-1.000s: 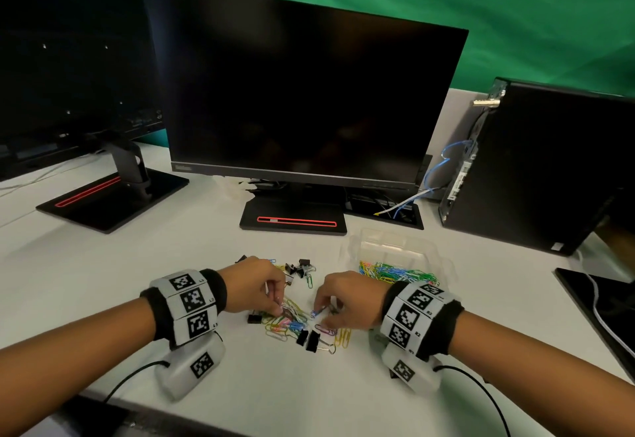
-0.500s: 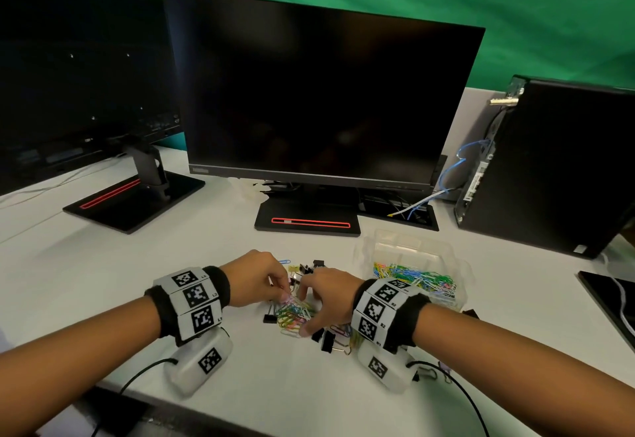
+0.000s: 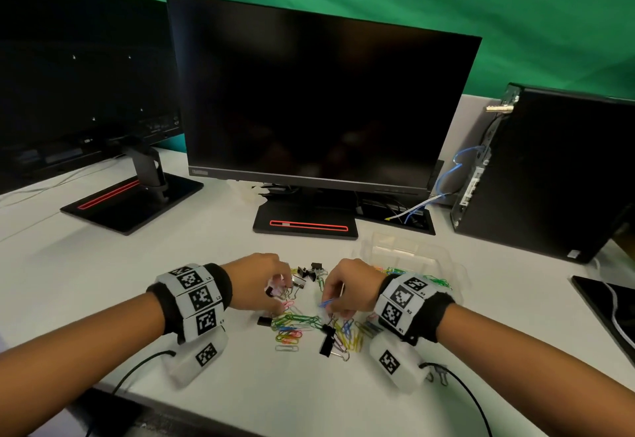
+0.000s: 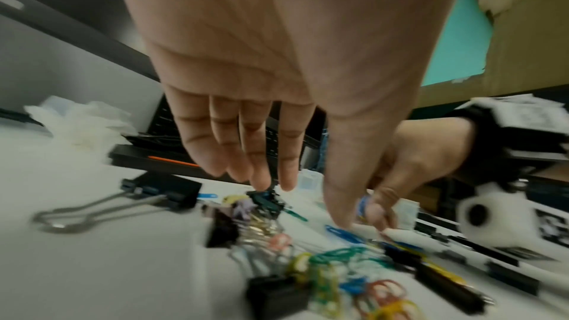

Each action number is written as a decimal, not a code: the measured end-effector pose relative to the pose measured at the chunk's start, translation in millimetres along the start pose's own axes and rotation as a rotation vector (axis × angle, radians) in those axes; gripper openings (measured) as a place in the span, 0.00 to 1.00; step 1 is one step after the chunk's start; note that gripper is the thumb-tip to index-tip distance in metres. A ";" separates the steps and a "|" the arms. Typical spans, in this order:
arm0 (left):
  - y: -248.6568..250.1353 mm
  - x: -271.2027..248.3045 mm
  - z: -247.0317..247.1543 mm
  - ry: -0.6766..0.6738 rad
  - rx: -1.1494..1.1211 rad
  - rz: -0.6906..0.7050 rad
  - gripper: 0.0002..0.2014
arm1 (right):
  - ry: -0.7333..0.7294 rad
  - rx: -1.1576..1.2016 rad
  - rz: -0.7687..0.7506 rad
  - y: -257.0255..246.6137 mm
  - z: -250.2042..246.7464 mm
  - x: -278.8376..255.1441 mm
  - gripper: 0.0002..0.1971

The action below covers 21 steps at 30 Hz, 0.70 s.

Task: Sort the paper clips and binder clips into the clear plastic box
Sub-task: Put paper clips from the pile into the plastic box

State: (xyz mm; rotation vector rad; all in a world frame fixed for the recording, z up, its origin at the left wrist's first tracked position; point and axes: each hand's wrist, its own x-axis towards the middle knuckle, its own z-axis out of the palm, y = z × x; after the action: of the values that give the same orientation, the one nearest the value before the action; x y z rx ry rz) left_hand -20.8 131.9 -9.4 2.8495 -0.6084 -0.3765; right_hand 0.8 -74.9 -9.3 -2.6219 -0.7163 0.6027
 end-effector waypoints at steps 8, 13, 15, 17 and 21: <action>27.2 -0.1 22.8 -0.195 0.090 0.075 0.44 | 0.235 0.001 0.113 34.8 -44.6 -20.8 0.02; 28.3 5.9 23.3 -0.218 0.046 0.069 0.36 | 0.301 -0.030 0.240 65.5 -64.8 -31.5 0.02; 28.5 8.3 22.5 -0.197 0.007 0.068 0.29 | 0.290 -0.045 0.278 73.9 -64.6 -35.2 0.04; 29.5 10.3 21.9 -0.183 -0.019 0.091 0.23 | 0.289 -0.118 0.277 79.1 -63.3 -37.9 0.02; 31.4 14.0 23.1 -0.154 -0.045 0.114 0.19 | 0.313 -0.224 0.189 68.8 -54.6 -44.9 0.06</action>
State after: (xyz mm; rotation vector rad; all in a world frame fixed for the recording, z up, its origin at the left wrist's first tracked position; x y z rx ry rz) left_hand -26.7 94.5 -26.3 2.7451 -0.7757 -0.5855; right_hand 19.3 -167.1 20.4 -2.9196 -0.4654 0.1564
